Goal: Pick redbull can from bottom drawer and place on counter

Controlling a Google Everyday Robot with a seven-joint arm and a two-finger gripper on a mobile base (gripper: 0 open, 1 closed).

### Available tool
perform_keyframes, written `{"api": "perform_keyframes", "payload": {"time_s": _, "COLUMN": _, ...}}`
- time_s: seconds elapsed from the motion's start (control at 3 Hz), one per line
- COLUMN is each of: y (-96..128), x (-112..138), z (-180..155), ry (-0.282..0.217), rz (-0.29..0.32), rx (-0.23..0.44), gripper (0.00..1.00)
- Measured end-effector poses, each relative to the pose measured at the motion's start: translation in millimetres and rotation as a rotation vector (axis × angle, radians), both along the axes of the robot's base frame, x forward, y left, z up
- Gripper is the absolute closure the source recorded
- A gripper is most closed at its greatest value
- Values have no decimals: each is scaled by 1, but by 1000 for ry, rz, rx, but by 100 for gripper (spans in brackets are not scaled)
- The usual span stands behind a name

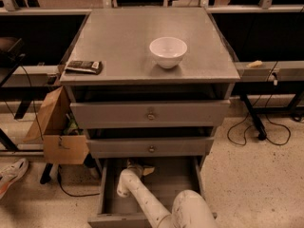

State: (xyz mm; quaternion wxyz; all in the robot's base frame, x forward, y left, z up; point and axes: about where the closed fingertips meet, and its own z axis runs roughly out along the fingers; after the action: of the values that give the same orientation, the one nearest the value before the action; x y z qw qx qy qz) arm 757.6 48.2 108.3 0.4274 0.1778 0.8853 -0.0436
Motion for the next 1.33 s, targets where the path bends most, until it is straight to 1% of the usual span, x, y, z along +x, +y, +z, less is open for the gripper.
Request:
{"api": "perform_keyframes", "payload": {"time_s": 0.33, "y": 0, "x": 0, "z": 7, "ry": 0, "rz": 0, "rx": 0, "gripper": 50}}
{"api": "perform_keyframes", "payload": {"time_s": 1.0, "y": -1, "x": -1, "z": 14, "ry": 0, "rz": 0, "rx": 0, "gripper": 96}}
{"api": "perform_keyframes", "payload": {"time_s": 1.33, "y": -13, "x": -11, "z": 17, "ry": -59, "rz": 42, "rx": 17, "gripper": 100}}
